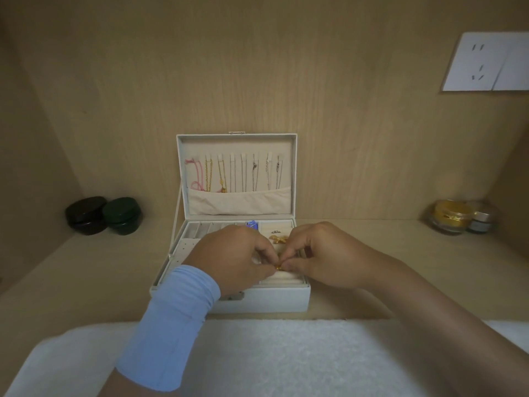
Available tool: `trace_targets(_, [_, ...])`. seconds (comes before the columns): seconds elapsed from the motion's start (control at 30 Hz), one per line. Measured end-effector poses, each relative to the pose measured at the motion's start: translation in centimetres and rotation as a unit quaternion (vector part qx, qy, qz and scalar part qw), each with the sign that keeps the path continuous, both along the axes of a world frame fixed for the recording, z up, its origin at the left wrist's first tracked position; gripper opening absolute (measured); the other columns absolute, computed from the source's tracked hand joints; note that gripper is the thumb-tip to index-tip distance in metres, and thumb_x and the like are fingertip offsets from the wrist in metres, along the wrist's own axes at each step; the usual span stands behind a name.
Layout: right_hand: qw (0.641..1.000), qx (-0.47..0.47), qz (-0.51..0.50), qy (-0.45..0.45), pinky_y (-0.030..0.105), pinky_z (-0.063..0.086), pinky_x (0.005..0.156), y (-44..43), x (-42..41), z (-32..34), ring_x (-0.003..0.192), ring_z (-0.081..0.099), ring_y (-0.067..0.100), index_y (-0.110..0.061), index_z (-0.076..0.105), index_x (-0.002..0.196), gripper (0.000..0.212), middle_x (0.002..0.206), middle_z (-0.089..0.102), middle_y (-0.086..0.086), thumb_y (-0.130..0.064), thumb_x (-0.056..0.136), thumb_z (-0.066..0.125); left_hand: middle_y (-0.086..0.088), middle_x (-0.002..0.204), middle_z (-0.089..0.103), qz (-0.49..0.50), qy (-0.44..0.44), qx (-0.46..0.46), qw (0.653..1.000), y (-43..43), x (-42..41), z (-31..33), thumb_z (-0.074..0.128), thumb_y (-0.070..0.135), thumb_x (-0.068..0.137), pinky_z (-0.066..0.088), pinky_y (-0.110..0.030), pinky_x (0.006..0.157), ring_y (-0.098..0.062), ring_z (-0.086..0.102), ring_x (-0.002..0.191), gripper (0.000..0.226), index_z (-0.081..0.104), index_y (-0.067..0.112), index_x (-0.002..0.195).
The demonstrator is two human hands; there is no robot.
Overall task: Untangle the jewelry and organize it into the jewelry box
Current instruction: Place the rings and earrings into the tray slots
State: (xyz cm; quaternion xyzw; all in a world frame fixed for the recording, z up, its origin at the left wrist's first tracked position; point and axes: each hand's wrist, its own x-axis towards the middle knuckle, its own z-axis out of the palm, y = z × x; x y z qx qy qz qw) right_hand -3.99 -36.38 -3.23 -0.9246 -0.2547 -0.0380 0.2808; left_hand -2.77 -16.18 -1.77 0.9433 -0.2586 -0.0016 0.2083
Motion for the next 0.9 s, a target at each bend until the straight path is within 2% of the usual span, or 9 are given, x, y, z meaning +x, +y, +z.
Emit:
trace_targets(0.13, [0.992, 0.096, -0.072, 0.046, 0.019, 0.049, 0.058, -2.3, 0.3, 2.0, 0.060, 0.063, 0.002, -0.033, 0.078, 0.087, 0.009, 0.079, 0.071, -0.023, -0.028, 0.090, 0.071, 0.032, 0.055, 0.052, 0.013, 0.032, 0.008, 0.999, -0.4, -0.6, 0.5, 0.068, 0.042, 0.086, 0.039, -0.008, 0.045, 0.013, 0.051, 0.045, 0.009, 0.074, 0.040, 0.091])
trace_targets(0.23, [0.989, 0.054, -0.124, 0.055, 0.008, 0.041, 0.051, -5.6, 1.0, 2.9, 0.050, 0.056, -0.007, -0.027, 0.077, 0.092, 0.009, 0.067, 0.063, -0.035, -0.023, 0.092, 0.069, 0.025, 0.064, 0.055, 0.027, 0.002, 0.035, 0.999, -0.9, -1.0, 0.9, 0.064, 0.045, 0.086, 0.036, -0.011, 0.051, 0.006, 0.053, 0.053, 0.011, 0.072, 0.038, 0.085])
trace_targets(0.33, [0.984, -0.021, -0.135, 0.113, 0.012, 0.046, 0.060, -7.5, 1.6, 2.2, 0.063, 0.061, -0.009, -0.034, 0.077, 0.087, 0.010, 0.085, 0.071, -0.022, -0.024, 0.087, 0.074, 0.022, 0.077, 0.060, 0.021, -0.073, 0.028, 0.997, -2.6, -0.5, 1.3, 0.062, 0.042, 0.087, 0.040, -0.018, 0.064, 0.001, 0.054, 0.072, 0.011, 0.069, 0.034, 0.083])
trace_targets(0.47, [0.979, -0.066, -0.133, 0.142, 0.024, 0.055, 0.072, -8.4, 2.0, 1.1, 0.074, 0.068, 0.000, -0.037, 0.076, 0.075, 0.012, 0.079, 0.074, -0.016, -0.030, 0.076, 0.084, 0.019, 0.093, 0.067, -0.044, -0.074, 0.039, 0.995, -7.4, 0.5, 2.0, 0.063, 0.038, 0.086, 0.045, -0.022, 0.071, 0.000, 0.057, 0.077, 0.009, 0.070, 0.034, 0.089])
trace_targets(0.57, [0.977, -0.081, -0.121, 0.155, 0.008, 0.043, 0.058, -7.8, 1.8, 0.3, 0.059, 0.059, -0.011, -0.035, 0.073, 0.072, 0.016, 0.065, 0.068, -0.023, -0.026, 0.070, 0.086, 0.015, 0.098, 0.068, -0.057, -0.060, 0.100, 0.992, -10.2, 1.6, 1.8, 0.063, 0.039, 0.084, 0.047, -0.025, 0.075, -0.009, 0.062, 0.088, 0.013, 0.071, 0.032, 0.091])
trace_targets(0.7, [0.977, -0.116, -0.113, 0.139, 0.010, 0.036, 0.051, -7.1, 2.1, -1.3, 0.053, 0.054, -0.013, -0.037, 0.064, 0.063, 0.024, 0.061, 0.062, -0.022, -0.027, 0.071, 0.084, 0.011, 0.096, 0.069, -0.048, -0.044, 0.131, 0.989, -11.4, 2.7, 0.5, 0.063, 0.037, 0.081, 0.047, -0.025, 0.078, -0.014, 0.063, 0.092, 0.014, 0.072, 0.030, 0.089])
trace_targets(0.8, [0.981, -0.065, -0.111, 0.146, 0.015, 0.044, 0.057, -7.6, 2.3, -1.0, 0.060, 0.056, -0.006, -0.025, 0.075, 0.075, 0.007, 0.071, 0.070, -0.010, -0.028, 0.078, 0.081, 0.014, 0.089, 0.066, -0.050, -0.048, 0.122, 0.990, -11.4, 2.9, -0.5, 0.067, 0.043, 0.078, 0.045, -0.024, 0.078, -0.012, 0.062, 0.092, 0.016, 0.070, 0.032, 0.088])
trace_targets(0.83, [0.982, -0.032, -0.115, 0.147, 0.020, 0.047, 0.060, -8.0, 2.3, -0.8, 0.061, 0.057, -0.001, -0.019, 0.077, 0.081, 0.010, 0.074, 0.072, -0.002, -0.029, 0.081, 0.079, 0.016, 0.087, 0.065, -0.050, -0.048, 0.110, 0.991, -11.4, 3.0, -0.6, 0.070, 0.044, 0.076, 0.044, -0.023, 0.078, -0.010, 0.062, 0.092, 0.018, 0.069, 0.032, 0.090])
trace_targets(0.9, [0.976, 0.050, -0.127, 0.171, 0.021, 0.045, 0.053, -8.9, 2.3, -0.1, 0.053, 0.055, 0.006, -0.011, 0.077, 0.084, 0.019, 0.070, 0.069, 0.010, -0.030, 0.086, 0.075, 0.017, 0.090, 0.067, -0.046, -0.033, 0.063, 0.996, -11.4, 3.0, -0.6, 0.074, 0.044, 0.072, 0.046, -0.024, 0.078, -0.007, 0.061, 0.091, 0.026, 0.066, 0.033, 0.095])
